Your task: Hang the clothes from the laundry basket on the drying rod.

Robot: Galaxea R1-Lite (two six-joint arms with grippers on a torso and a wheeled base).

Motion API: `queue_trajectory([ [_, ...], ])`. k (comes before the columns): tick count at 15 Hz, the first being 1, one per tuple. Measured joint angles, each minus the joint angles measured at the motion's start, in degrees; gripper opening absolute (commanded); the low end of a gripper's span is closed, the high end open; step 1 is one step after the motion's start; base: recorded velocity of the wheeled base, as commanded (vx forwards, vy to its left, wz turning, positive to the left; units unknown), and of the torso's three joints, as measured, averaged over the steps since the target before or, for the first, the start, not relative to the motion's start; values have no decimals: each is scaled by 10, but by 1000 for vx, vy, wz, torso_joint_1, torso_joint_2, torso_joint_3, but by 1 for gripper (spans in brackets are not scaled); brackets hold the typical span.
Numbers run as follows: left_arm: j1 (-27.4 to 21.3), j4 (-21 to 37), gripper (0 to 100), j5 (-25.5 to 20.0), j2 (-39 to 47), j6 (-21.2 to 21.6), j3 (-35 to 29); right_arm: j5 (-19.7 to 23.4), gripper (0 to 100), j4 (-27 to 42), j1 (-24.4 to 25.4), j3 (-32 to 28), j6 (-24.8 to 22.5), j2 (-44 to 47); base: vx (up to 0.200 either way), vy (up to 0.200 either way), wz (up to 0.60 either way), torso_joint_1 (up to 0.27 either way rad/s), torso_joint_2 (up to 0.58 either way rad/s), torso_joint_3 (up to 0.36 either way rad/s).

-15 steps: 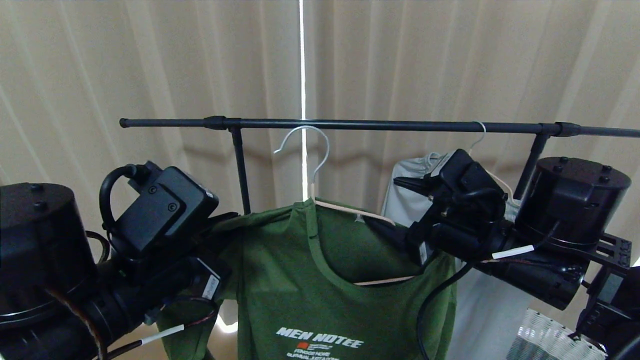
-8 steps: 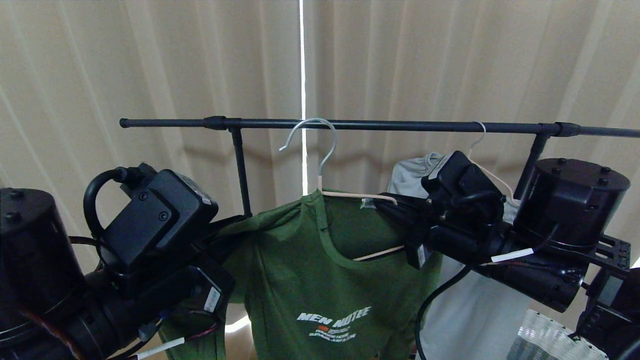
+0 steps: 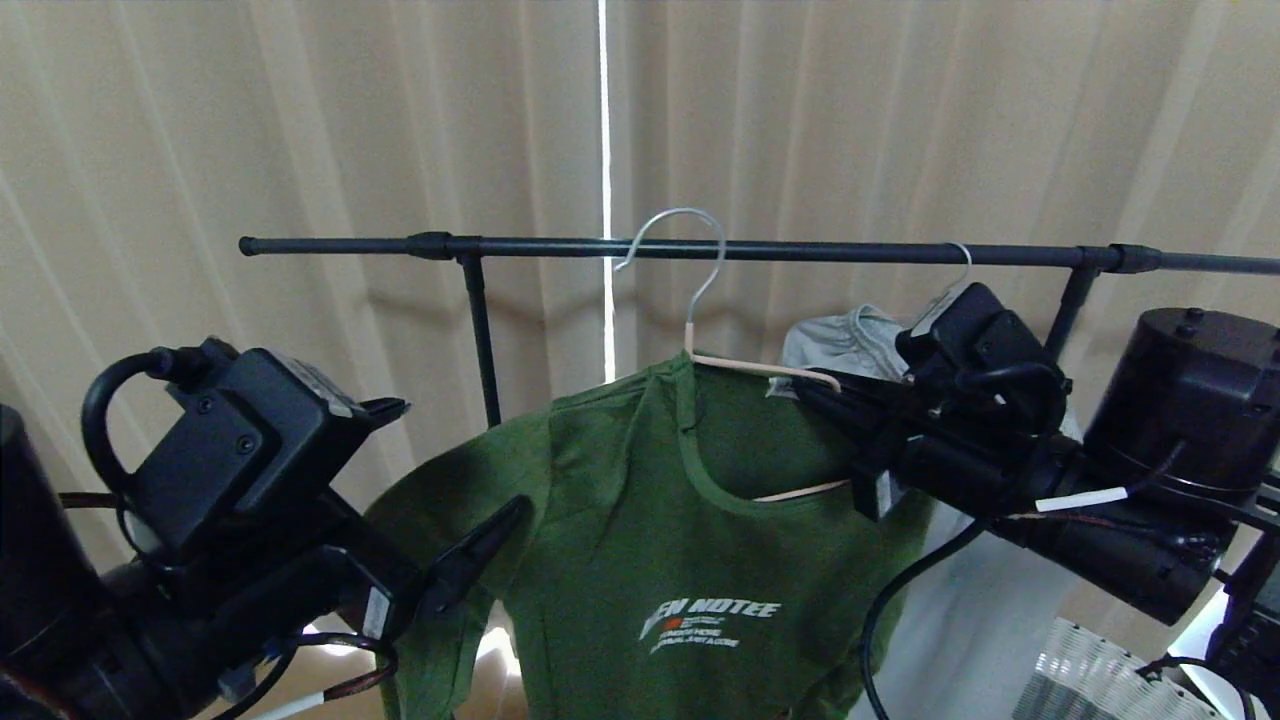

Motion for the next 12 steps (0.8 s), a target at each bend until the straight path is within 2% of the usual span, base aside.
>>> queue_trajectory([
  [4,39,-1,100,-30,-31,-2,29,0,0,0,-36,27,0,-32,0,0,0,0,0,0],
  [7,74,0,100,-39,-40,-4,75,2,0,-2,-46,31,0,-47,0,0,0,0,0,0],
  [10,85,0,100,-70,-26,-45,89,7,0,-1,-46,32,1,-56,0,0,0,0,0,0],
  [11,87,0,0,-89,-15,-55,87,7,0,-1,-45,32,1,-59,0,0,0,0,0,0],
  [12,88,-3,0,-96,-5,-58,84,7,0,-1,-45,32,1,-61,0,0,0,0,0,0],
])
